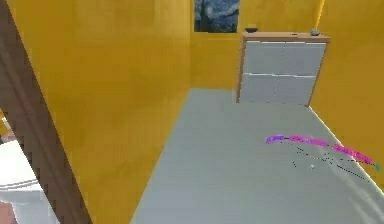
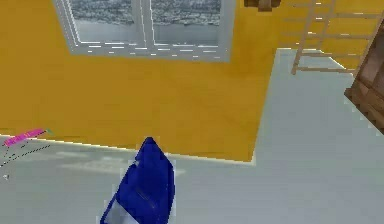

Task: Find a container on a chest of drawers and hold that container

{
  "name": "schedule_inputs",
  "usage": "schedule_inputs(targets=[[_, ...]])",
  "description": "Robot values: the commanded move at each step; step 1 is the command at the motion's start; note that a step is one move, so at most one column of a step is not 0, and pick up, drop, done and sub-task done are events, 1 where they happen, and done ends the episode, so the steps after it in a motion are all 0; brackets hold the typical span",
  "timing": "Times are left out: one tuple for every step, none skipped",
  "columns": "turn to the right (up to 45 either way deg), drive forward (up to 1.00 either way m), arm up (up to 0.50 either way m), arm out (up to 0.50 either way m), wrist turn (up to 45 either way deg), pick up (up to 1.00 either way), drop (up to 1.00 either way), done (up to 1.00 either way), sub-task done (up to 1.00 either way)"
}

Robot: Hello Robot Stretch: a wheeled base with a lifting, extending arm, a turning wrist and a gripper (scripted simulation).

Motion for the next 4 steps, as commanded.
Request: schedule_inputs(targets=[[6.0, 0.0, 0.0, 0.0, 0.0, 0.0, 0.0, 0.0, 0.0], [0.0, 1.0, 0.0, 0.0, 0.0, 0.0, 0.0, 0.0, 0.0], [3.0, 0.0, 0.0, 0.0, 0.0, 0.0, 0.0, 0.0, 0.0], [0.0, 0.5, 0.0, 0.0, 0.0, 0.0, 0.0, 0.0, 0.0]])
